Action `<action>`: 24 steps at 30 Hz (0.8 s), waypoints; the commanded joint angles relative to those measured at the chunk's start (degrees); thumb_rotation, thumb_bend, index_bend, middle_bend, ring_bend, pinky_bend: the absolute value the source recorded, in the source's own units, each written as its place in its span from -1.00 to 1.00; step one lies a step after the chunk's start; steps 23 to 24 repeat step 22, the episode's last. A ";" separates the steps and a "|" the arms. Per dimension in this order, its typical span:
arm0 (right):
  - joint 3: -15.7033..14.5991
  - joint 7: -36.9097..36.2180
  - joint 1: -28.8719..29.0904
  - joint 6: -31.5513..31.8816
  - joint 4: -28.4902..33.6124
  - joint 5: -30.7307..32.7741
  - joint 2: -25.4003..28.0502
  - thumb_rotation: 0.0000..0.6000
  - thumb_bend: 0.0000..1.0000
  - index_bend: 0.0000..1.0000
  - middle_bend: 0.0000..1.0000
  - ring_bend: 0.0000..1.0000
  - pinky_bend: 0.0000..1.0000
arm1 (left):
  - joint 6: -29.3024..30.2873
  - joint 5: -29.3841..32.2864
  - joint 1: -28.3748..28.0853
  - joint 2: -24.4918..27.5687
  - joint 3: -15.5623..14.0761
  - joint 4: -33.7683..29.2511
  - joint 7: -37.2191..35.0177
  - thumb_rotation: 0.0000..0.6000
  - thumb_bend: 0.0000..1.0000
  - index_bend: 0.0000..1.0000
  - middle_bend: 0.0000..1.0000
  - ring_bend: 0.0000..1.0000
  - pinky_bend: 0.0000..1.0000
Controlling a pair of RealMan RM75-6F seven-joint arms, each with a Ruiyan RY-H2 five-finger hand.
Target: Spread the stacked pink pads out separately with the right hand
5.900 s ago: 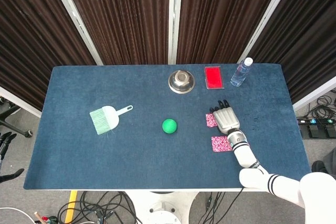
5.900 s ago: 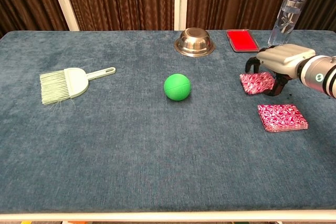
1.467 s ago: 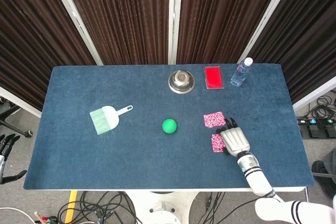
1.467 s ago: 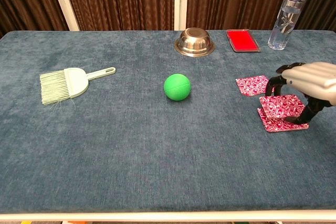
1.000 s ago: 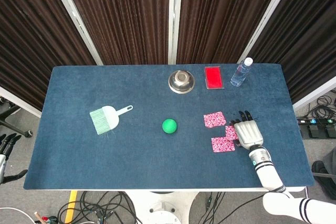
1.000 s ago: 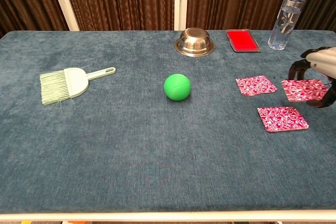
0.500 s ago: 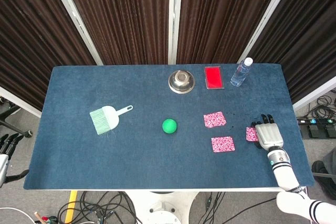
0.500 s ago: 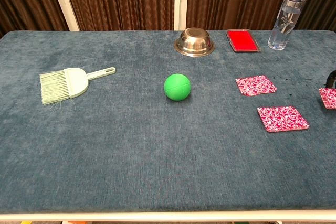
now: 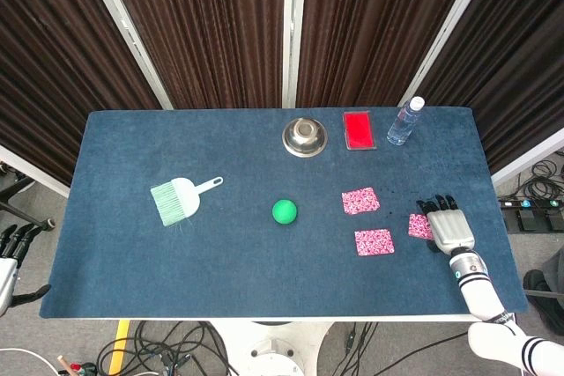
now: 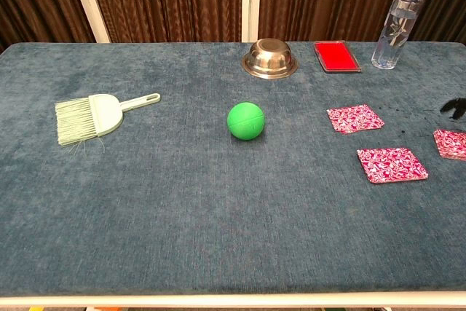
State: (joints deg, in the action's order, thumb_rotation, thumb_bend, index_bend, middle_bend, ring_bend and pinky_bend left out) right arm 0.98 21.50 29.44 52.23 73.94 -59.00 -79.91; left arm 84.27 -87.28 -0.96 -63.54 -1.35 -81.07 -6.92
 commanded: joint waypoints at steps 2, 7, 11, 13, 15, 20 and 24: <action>0.38 0.05 -0.02 -0.06 1.02 -0.21 0.65 1.00 -0.80 -1.00 -0.89 -1.00 -1.00 | 0.15 0.01 0.06 0.05 0.02 0.06 -0.11 1.00 -1.00 -0.77 -0.85 -0.97 -0.60; 1.22 -1.18 -0.67 1.93 4.50 -1.62 2.96 1.00 -0.80 -1.00 -0.90 -1.00 -1.00 | 0.74 0.04 0.18 0.35 0.25 -0.24 0.04 1.00 -1.00 -0.77 -0.85 -0.97 -0.60; 1.83 -6.39 -3.02 6.77 11.23 -6.49 8.95 1.00 -0.84 -1.00 -0.90 -1.00 -1.00 | 1.12 0.23 0.22 0.58 0.56 -0.52 -0.03 1.00 -1.00 -0.77 -0.85 -0.97 -0.60; 1.23 -10.02 -5.08 10.06 13.97 -10.36 12.71 1.00 -0.88 -1.00 -0.90 -1.00 -1.00 | 1.20 0.22 0.20 0.55 0.63 -0.58 0.09 1.00 -1.00 -0.77 -0.85 -0.97 -0.60; 0.28 -13.01 -7.22 13.16 15.69 -13.65 15.83 1.00 -0.88 -1.00 -0.89 -1.00 -1.00 | 1.33 0.12 0.15 0.47 0.69 -0.69 0.40 1.00 -1.00 -0.77 -0.85 -0.97 -0.60; -3.42 -22.11 -14.96 23.57 16.12 -21.85 21.00 1.00 -0.87 -1.00 -0.88 -1.00 -1.00 | 2.89 -0.33 0.27 -0.39 1.24 -0.26 1.77 1.00 -1.00 -0.77 -0.85 -0.97 -0.60; -4.62 -24.68 -17.46 26.22 15.11 -23.34 21.71 1.00 -0.87 -1.00 -0.88 -1.00 -1.00 | 3.34 -0.33 0.34 -0.71 1.42 -0.17 2.30 1.00 -1.00 -0.77 -0.85 -0.97 -0.60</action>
